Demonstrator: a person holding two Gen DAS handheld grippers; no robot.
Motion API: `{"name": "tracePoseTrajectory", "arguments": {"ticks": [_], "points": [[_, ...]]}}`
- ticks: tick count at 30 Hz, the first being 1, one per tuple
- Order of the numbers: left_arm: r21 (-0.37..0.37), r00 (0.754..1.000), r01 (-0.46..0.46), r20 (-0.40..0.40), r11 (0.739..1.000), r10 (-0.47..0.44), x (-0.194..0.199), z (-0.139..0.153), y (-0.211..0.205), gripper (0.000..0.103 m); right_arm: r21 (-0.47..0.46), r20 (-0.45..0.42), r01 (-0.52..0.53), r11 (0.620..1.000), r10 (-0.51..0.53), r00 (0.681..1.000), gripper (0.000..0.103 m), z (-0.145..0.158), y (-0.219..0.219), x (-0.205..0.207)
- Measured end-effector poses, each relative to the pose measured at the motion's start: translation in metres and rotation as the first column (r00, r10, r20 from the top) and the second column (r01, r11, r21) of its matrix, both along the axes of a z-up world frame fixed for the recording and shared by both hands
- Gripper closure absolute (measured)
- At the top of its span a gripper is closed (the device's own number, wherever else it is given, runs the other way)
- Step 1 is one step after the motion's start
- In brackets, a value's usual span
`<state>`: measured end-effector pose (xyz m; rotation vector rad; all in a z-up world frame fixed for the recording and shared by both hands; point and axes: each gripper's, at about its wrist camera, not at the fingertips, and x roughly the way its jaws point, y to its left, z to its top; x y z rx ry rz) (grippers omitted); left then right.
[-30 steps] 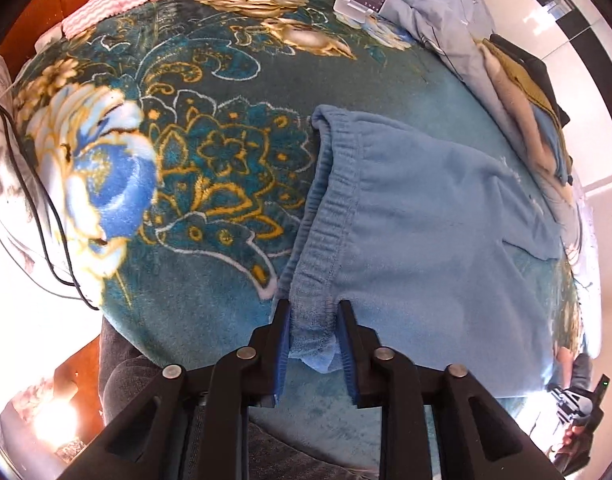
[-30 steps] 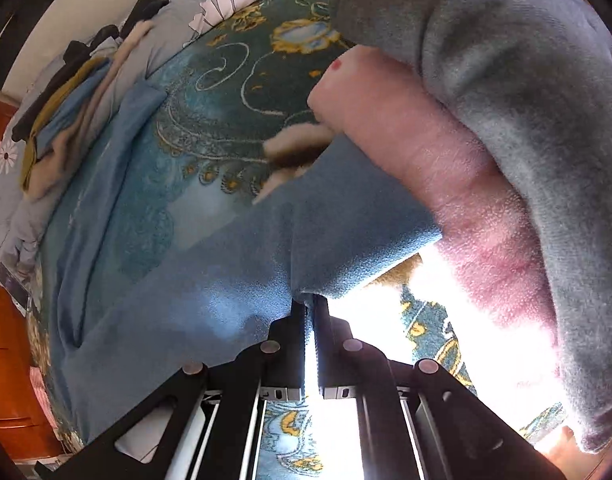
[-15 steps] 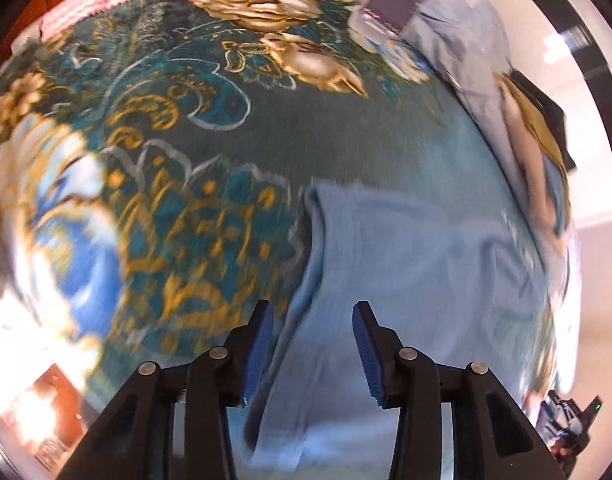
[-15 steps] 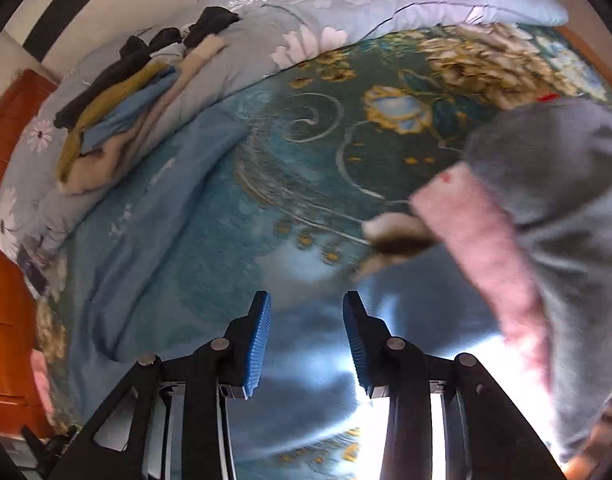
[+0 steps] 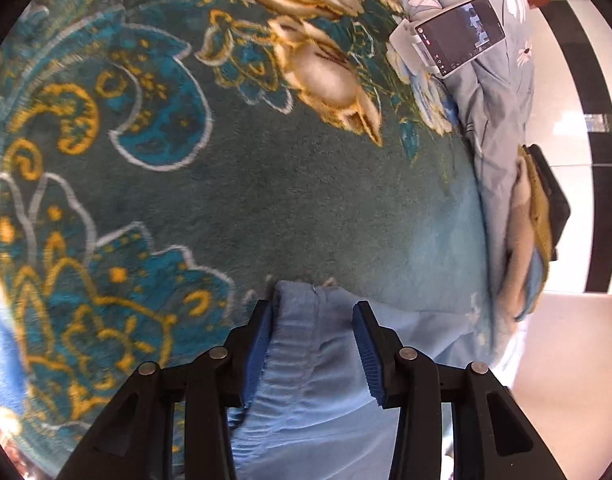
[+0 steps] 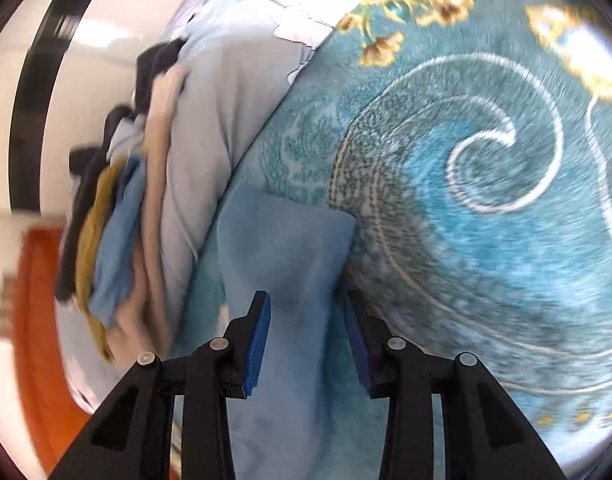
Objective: Fold clothes
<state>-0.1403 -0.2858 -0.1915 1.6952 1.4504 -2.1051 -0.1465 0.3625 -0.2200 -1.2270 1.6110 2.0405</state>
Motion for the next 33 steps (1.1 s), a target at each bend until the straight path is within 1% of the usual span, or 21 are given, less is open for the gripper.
{"name": "tracePoseTrajectory", "arguments": {"ticks": [2,3,4,5,7,9,11,12,13,14,16,17,18,20,23,25,27,29,30,31,33], "points": [[0.024,1.0,-0.006,-0.007,1.0,0.007,-0.001,-0.002,0.0,0.06,-0.01,0.002,-0.008,1.0,0.008,1.0,0.064,0.0,-0.002,-0.007],[0.026,1.0,-0.005,-0.014,1.0,0.005,-0.002,-0.002,0.002,0.063,-0.002,0.0,-0.022,1.0,0.022,1.0,0.069,0.002,-0.004,-0.01],[0.025,1.0,-0.002,-0.019,1.0,0.003,-0.002,-0.001,0.003,0.073,0.008,-0.005,-0.037,0.999,0.037,0.999,0.076,0.005,-0.005,-0.014],[0.01,1.0,0.0,-0.021,1.0,0.0,-0.002,0.0,0.004,0.075,0.025,0.006,-0.06,0.998,0.06,0.998,0.094,0.008,-0.007,-0.017],[-0.022,0.999,0.0,-0.04,1.0,-0.001,-0.004,0.007,0.007,0.079,0.065,0.03,-0.113,0.991,0.112,0.993,0.097,0.017,-0.011,-0.025],[-0.041,0.996,-0.007,-0.084,0.999,0.004,-0.007,0.02,0.007,0.079,0.099,0.009,-0.147,0.984,0.147,0.989,0.098,0.031,-0.014,-0.03],[-0.047,0.984,-0.019,-0.18,0.999,0.01,-0.012,0.047,0.003,0.081,0.121,-0.057,-0.157,0.98,0.165,0.985,0.098,0.053,-0.012,-0.032],[-0.054,0.974,-0.023,-0.227,0.998,0.01,-0.015,0.061,0.002,0.094,0.133,-0.095,-0.155,0.979,0.169,0.981,0.098,0.066,-0.01,-0.032],[-0.062,0.962,-0.027,-0.273,0.998,0.009,-0.018,0.075,0.0,0.103,0.154,-0.157,-0.144,0.978,0.168,0.973,0.098,0.084,-0.006,-0.029],[-0.085,0.95,-0.034,-0.312,0.996,0.006,-0.022,0.091,-0.003,0.103,0.175,-0.221,-0.128,0.976,0.166,0.961,0.098,0.1,-0.001,-0.025],[-0.105,0.94,-0.033,-0.34,0.994,-0.004,-0.042,0.106,-0.006,0.103,0.226,-0.318,-0.097,0.969,0.168,0.933,0.098,0.128,0.01,-0.014],[-0.112,0.944,-0.025,-0.329,0.993,-0.013,-0.049,0.106,-0.006,0.103,0.25,-0.317,-0.093,0.964,0.173,0.933,0.099,0.135,0.014,-0.01],[-0.12,0.95,-0.016,-0.312,0.993,-0.023,-0.056,0.103,-0.006,0.103,0.264,-0.282,-0.096,0.96,0.172,0.944,0.098,0.132,0.019,-0.008],[-0.128,0.963,0.011,-0.267,0.992,-0.045,-0.062,0.096,-0.003,0.103,0.282,-0.191,-0.095,0.955,0.153,0.97,0.098,0.121,0.026,-0.004],[-0.16,0.974,0.073,-0.199,0.984,-0.104,-0.053,0.085,0.009,0.103,0.286,-0.094,-0.049,0.957,0.078,0.993,0.098,0.099,0.039,0.008],[-0.206,0.976,0.113,-0.159,0.972,-0.147,-0.046,0.078,0.015,0.102,0.307,-0.052,-0.017,0.951,0.035,0.998,0.098,0.094,0.052,0.017],[-0.207,0.979,0.136,-0.124,0.969,-0.164,-0.039,0.066,0.018,0.101,0.322,-0.021,-0.004,0.947,0.011,1.0,0.098,0.089,0.063,0.022],[-0.202,0.98,0.157,-0.089,0.967,-0.178,-0.033,0.054,0.021,0.095,0.319,0.0,-0.019,0.947,0.02,1.0,0.098,0.083,0.068,0.024],[-0.19,0.981,0.163,-0.077,0.968,-0.18,-0.034,0.048,0.024,0.081,0.318,0.011,-0.027,0.948,0.024,1.0,0.098,0.08,0.07,0.025],[-0.175,0.981,0.166,-0.066,0.971,-0.18,-0.037,0.041,0.028,0.062,0.318,0.011,-0.039,0.947,0.037,0.999,0.098,0.08,0.069,0.026],[-0.148,0.98,0.18,-0.058,0.972,-0.191,-0.043,0.032,0.037,0.051,0.316,0.005,-0.06,0.947,0.062,0.998,0.098,0.083,0.064,0.028]]}}
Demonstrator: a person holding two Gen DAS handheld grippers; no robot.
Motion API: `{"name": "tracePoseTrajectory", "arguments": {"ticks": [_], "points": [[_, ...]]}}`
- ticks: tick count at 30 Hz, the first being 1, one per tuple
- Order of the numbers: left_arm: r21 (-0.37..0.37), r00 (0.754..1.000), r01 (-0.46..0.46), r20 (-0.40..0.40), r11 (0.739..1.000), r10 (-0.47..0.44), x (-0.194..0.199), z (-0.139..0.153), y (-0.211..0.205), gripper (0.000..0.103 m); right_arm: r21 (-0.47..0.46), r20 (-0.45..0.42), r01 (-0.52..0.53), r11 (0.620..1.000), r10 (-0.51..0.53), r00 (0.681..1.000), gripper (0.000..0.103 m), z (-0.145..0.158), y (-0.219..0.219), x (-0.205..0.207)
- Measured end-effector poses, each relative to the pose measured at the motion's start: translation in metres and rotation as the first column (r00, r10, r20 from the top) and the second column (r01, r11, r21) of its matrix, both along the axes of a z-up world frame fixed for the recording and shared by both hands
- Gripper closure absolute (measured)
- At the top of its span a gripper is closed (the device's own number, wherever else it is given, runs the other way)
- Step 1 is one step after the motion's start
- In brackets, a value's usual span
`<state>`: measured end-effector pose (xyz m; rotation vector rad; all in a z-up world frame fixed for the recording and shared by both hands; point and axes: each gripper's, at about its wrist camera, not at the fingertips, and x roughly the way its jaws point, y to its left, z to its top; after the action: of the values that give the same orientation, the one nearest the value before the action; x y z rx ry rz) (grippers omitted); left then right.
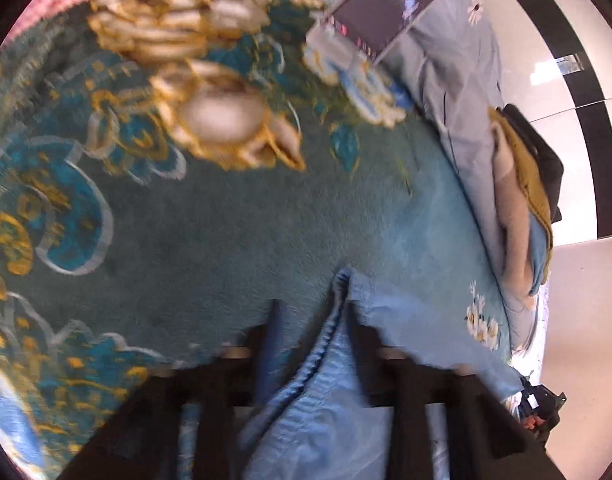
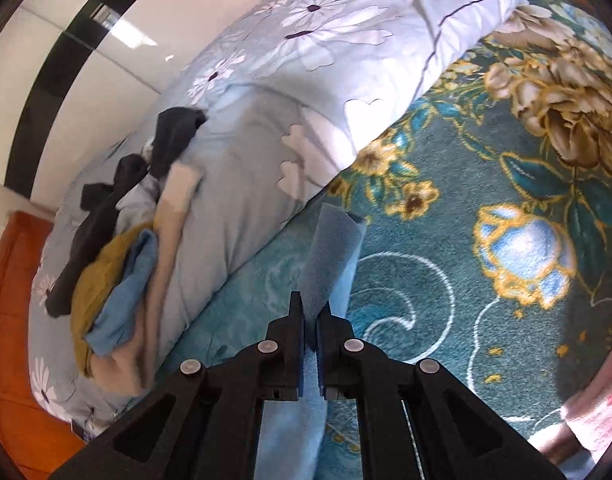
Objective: Fold clothes
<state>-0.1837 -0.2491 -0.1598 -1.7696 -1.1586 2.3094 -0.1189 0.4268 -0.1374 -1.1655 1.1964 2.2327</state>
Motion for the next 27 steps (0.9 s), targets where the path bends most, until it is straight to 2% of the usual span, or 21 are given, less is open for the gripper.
{"name": "tracePoseTrajectory", "arguments": {"ticks": [3,6,7,8,9,11,15,17,18,19,21,22,24,25,27], "points": [[-0.001,1.0,0.024,0.013,1.0,-0.024,-0.011,-0.009,0.012,0.048,-0.01,-0.006,-0.02,1.0,0.02,1.0,0.098,0.004,-0.004,-0.001],[-0.006,0.999,0.046,0.0,0.999,-0.046,-0.018,-0.011,0.022,0.05,-0.012,-0.008,-0.039,0.999,0.039,0.999,0.098,0.01,-0.005,0.007],[-0.008,0.999,0.053,-0.004,0.999,-0.053,-0.021,-0.011,0.025,0.056,-0.011,-0.007,-0.044,0.999,0.044,0.999,0.098,0.011,-0.006,0.008],[-0.001,0.998,0.061,-0.008,0.998,-0.061,-0.023,-0.011,0.029,0.068,-0.011,-0.007,-0.048,0.999,0.048,0.999,0.098,0.011,-0.006,0.008],[-0.02,0.998,0.069,-0.011,0.997,-0.069,-0.024,-0.009,0.032,0.089,-0.011,-0.007,-0.051,0.999,0.051,0.999,0.098,0.012,-0.007,0.008],[-0.063,0.996,0.077,-0.034,0.995,-0.079,-0.025,-0.001,0.037,0.092,-0.009,-0.007,-0.056,0.998,0.056,0.998,0.098,0.013,-0.009,0.008],[-0.089,0.989,0.041,-0.14,0.995,-0.054,-0.025,0.026,0.029,0.094,0.013,-0.042,-0.064,0.998,0.065,0.997,0.098,0.027,-0.011,0.007],[-0.094,0.983,0.016,-0.179,0.995,-0.033,-0.03,0.038,0.019,0.094,0.029,-0.096,-0.07,0.997,0.072,0.993,0.098,0.038,-0.012,0.007],[-0.103,0.985,0.011,-0.168,0.995,-0.028,-0.035,0.037,0.015,0.094,0.037,-0.125,-0.073,0.997,0.077,0.989,0.098,0.044,-0.013,0.007],[-0.115,0.988,0.006,-0.15,0.993,-0.023,-0.041,0.036,0.011,0.094,0.042,-0.117,-0.074,0.996,0.079,0.99,0.098,0.043,-0.014,0.005],[-0.111,0.994,0.024,-0.1,0.994,-0.035,-0.047,0.023,0.007,0.092,0.048,-0.079,-0.078,0.996,0.081,0.994,0.098,0.037,-0.016,-0.002],[-0.122,0.998,0.03,-0.058,0.992,-0.038,-0.05,0.015,0.007,0.09,0.039,-0.042,-0.073,0.997,0.074,0.996,0.097,0.028,-0.017,-0.004],[-0.127,0.999,0.036,-0.029,0.991,-0.04,-0.052,0.005,0.005,0.089,0.015,0.024,-0.055,0.998,0.055,0.998,0.095,0.009,-0.017,-0.007],[-0.125,0.999,0.035,-0.021,0.992,-0.038,-0.05,0.003,0.003,0.087,-0.001,0.031,-0.049,0.999,0.049,0.998,0.093,0.002,-0.016,-0.006],[-0.114,1.0,0.016,-0.025,0.993,-0.019,-0.045,0.006,-0.005,0.078,-0.001,0.042,-0.029,1.0,0.029,0.999,0.073,-0.004,-0.016,0.0]]}}
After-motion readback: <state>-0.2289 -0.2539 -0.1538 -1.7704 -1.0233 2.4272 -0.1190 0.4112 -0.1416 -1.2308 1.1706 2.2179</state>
